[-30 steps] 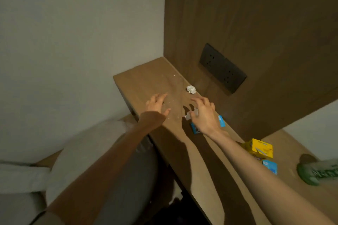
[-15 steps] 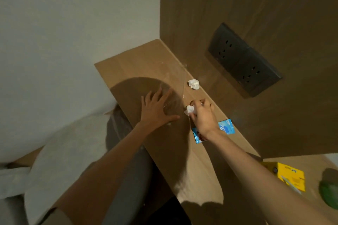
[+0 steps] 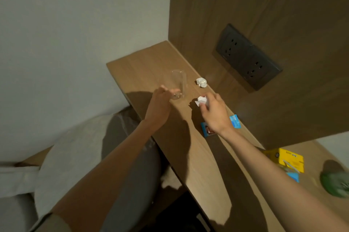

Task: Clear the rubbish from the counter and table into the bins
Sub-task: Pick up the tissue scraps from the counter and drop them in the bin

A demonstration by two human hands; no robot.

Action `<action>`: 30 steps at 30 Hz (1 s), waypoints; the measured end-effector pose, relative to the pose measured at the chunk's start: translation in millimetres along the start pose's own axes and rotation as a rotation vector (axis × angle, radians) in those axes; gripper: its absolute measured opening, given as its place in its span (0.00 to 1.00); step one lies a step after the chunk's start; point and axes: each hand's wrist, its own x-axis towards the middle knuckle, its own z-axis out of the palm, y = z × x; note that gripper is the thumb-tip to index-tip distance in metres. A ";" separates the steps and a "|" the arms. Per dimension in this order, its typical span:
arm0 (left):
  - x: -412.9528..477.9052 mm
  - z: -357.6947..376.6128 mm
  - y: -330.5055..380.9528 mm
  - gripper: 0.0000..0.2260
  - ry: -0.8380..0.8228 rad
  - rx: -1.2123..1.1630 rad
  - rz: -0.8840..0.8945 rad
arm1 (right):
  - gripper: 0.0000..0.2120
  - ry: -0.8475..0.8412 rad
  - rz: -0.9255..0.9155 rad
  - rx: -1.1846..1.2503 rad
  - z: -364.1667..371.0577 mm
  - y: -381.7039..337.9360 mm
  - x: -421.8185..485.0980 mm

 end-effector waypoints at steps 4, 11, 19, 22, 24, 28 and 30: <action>-24.3 -38.8 29.5 0.17 0.127 -0.092 -0.015 | 0.12 0.046 -0.067 0.056 -23.1 -16.9 -32.3; -102.0 -85.2 72.3 0.17 0.308 -0.123 -0.015 | 0.11 0.075 -0.225 0.078 -40.4 -34.6 -101.0; -230.5 -80.4 132.3 0.10 0.301 -0.115 -0.261 | 0.09 -0.027 -0.400 0.114 -38.0 -13.8 -203.4; -288.5 -66.8 165.7 0.10 0.351 -0.079 -0.289 | 0.10 -0.079 -0.455 0.124 -35.6 8.3 -243.4; -326.4 -58.0 188.3 0.10 0.382 -0.051 -0.306 | 0.11 -0.118 -0.473 0.135 -38.0 25.1 -272.4; -395.7 -49.0 231.2 0.10 0.428 -0.032 -0.377 | 0.10 -0.188 -0.520 0.160 -50.4 52.6 -334.3; -427.5 -48.9 250.8 0.10 0.443 -0.019 -0.402 | 0.10 -0.204 -0.537 0.160 -54.8 62.1 -363.7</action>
